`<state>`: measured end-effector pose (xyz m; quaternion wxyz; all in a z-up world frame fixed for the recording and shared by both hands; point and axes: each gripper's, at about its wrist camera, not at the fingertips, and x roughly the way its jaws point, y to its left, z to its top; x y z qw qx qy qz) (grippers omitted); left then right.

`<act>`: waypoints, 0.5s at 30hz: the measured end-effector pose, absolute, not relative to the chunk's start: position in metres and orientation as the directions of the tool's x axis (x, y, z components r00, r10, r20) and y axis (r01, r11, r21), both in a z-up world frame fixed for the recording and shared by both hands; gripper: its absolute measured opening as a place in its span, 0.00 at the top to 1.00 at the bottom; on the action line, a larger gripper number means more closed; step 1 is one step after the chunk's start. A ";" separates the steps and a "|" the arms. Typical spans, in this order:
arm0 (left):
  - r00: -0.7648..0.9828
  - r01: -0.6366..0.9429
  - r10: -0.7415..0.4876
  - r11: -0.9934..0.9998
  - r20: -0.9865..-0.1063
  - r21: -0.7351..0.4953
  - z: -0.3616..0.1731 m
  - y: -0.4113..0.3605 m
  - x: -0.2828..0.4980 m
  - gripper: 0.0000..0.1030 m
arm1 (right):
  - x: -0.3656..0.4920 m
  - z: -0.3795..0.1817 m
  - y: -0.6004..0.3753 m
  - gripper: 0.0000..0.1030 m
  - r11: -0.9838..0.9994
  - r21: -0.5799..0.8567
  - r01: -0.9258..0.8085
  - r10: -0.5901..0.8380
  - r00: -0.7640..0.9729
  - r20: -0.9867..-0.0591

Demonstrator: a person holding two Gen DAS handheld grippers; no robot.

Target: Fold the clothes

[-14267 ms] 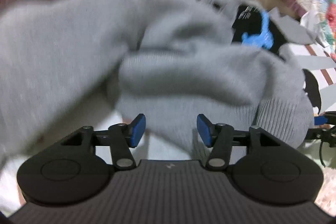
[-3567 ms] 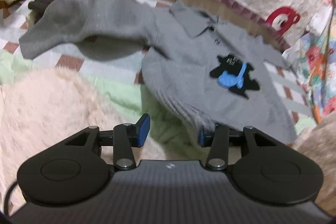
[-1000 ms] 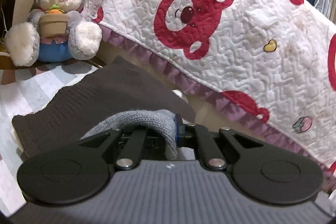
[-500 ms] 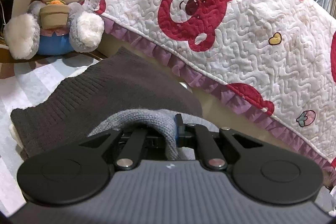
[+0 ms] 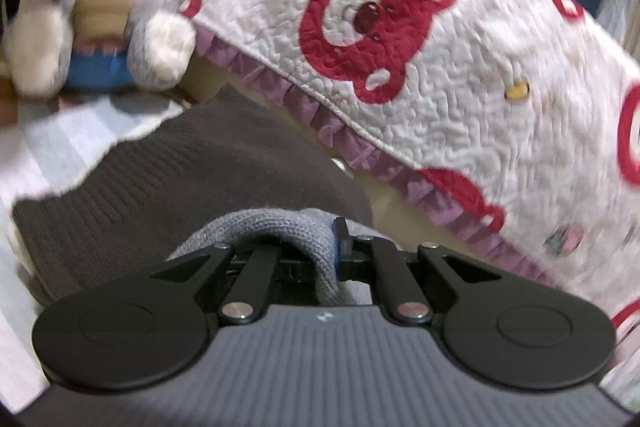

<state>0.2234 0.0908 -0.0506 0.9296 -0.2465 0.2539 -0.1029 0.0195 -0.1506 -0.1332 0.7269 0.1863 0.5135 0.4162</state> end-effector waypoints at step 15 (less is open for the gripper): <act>0.824 0.034 -0.304 0.869 -0.478 -0.494 -0.065 0.094 0.225 0.93 | 0.010 -0.128 -0.171 0.90 0.576 0.720 -0.387 0.808 0.136 -0.573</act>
